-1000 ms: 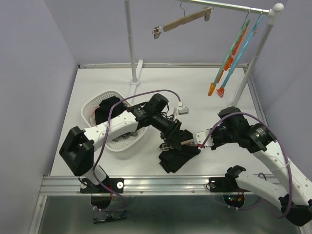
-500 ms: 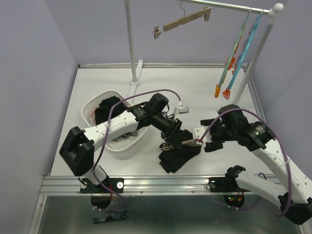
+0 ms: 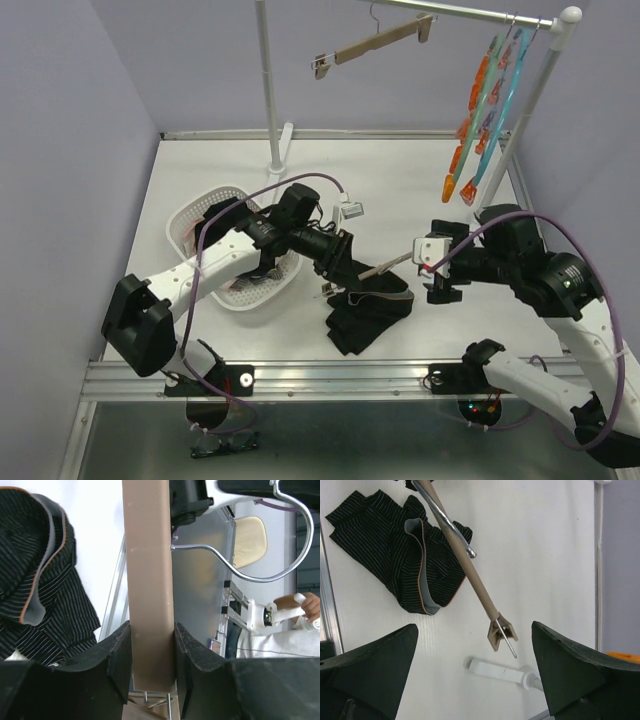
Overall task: Remove the underwear clipped to the hanger
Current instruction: Adjust the hanger at the center of the board, then place the hanger at the clothesline.
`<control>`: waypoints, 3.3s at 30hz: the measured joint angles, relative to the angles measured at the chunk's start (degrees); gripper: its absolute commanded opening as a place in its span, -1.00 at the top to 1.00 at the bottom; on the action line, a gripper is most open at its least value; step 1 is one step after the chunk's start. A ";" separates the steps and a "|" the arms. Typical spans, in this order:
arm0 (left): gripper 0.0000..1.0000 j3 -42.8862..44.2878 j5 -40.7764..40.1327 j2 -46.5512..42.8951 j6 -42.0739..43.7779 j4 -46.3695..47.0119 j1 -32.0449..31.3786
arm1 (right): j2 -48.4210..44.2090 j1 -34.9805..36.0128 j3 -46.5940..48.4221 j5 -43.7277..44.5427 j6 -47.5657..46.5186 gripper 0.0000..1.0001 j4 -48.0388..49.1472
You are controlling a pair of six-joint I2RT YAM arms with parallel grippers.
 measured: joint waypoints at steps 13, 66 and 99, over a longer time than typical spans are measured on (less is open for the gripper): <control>1.00 -2.03 -3.72 -2.80 -1.75 -0.35 13.16 | -4.61 -7.04 9.75 -5.11 3.91 -1.00 -3.30; 1.00 49.27 -14.34 29.73 -50.14 30.93 33.88 | -11.69 -9.92 -7.26 -10.36 9.62 -1.00 -0.46; 1.00 66.03 -21.18 39.63 -68.11 38.58 30.16 | -14.53 -10.23 -11.08 -12.13 10.10 -1.00 0.46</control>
